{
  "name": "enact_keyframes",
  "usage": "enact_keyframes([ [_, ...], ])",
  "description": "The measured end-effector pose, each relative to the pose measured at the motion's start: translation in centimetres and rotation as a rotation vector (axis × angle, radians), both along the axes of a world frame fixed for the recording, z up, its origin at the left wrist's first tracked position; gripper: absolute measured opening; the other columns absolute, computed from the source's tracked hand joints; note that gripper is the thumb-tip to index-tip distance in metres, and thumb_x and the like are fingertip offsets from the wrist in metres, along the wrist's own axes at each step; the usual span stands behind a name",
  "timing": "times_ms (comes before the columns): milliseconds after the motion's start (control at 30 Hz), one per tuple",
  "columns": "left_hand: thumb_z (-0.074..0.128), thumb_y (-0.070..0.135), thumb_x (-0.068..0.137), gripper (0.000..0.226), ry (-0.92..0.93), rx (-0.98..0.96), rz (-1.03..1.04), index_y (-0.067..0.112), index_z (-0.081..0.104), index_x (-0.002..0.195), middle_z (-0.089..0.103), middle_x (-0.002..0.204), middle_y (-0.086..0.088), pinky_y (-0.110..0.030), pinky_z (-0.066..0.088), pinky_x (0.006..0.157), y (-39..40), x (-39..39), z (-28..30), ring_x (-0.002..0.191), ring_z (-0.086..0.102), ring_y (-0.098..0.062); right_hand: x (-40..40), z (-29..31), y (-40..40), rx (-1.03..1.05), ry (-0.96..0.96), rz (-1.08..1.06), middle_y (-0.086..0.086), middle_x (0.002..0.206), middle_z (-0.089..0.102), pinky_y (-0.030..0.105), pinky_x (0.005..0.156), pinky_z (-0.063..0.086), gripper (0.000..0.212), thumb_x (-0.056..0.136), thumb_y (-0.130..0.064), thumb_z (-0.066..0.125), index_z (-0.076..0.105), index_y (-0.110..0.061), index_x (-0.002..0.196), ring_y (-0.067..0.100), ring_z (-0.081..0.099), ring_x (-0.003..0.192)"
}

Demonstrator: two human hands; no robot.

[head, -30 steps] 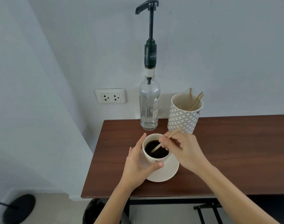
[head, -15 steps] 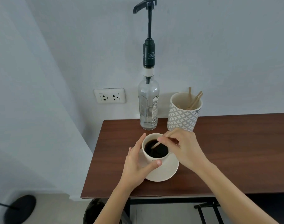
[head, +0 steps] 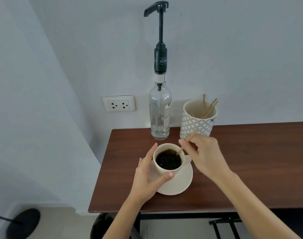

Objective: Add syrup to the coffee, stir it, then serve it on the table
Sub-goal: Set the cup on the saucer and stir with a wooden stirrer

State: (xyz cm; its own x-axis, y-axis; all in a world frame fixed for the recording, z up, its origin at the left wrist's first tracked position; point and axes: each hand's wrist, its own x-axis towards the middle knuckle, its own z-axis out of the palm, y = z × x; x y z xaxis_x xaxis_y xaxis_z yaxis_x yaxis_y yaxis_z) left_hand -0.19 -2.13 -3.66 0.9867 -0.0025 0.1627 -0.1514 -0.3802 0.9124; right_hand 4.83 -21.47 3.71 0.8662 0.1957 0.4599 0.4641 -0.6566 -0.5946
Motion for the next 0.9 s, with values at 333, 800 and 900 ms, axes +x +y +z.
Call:
enact_keyframes([
  [333,0.073,0.074,0.068,0.083,-0.018,0.008,-0.015,0.071,0.029,0.138,0.051,0.14,0.039,-0.054,0.029,0.121,-0.1,0.0,0.1,0.139,0.041,0.006,0.2,-0.4,0.6,0.05,0.063,0.056,-0.009,0.062,0.067,0.034,0.056,0.047,0.031,0.091,-0.031,0.067,0.07,-0.011,0.067,0.006,0.059,0.056],
  [800,0.074,0.075,0.067,0.085,-0.01,0.008,-0.004,0.07,0.028,0.139,0.051,0.142,0.036,-0.055,0.027,0.122,0.0,0.0,0.1,0.142,0.04,0.001,-0.1,-0.2,-1.2,0.015,0.019,-0.011,-0.006,0.063,0.065,0.014,0.056,0.037,0.025,0.09,-0.03,0.067,0.076,-0.014,0.073,0.013,0.058,0.067],
  [900,0.074,0.076,0.067,0.085,-0.009,0.014,0.002,0.07,0.028,0.138,0.052,0.141,0.035,-0.055,0.028,0.122,0.0,0.0,0.1,0.141,0.041,-0.001,-1.4,-0.4,-1.3,0.056,0.088,0.037,-0.009,0.056,0.059,0.015,0.052,0.036,0.028,0.089,-0.027,0.069,0.072,-0.012,0.066,0.011,0.053,0.058],
])
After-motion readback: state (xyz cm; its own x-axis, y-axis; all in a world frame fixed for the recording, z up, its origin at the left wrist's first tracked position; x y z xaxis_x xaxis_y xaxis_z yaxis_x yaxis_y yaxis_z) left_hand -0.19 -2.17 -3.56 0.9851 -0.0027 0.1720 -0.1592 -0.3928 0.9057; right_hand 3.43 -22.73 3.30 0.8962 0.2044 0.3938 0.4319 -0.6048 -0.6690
